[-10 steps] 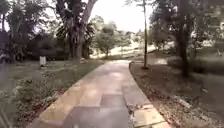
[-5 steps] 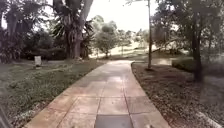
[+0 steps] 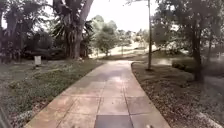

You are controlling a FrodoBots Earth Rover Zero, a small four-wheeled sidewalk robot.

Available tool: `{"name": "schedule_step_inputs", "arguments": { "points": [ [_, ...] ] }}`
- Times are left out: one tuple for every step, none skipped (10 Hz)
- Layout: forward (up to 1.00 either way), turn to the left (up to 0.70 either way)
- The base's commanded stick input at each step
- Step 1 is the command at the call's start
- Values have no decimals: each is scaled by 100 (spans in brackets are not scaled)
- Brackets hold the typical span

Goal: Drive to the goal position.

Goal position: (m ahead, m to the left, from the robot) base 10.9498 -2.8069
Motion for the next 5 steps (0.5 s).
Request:
{"name": "schedule_step_inputs", "arguments": {
  "points": [
    [100, 0],
    [100, 0],
    [100, 0],
    [100, 0],
    [100, 0]
  ]
}}
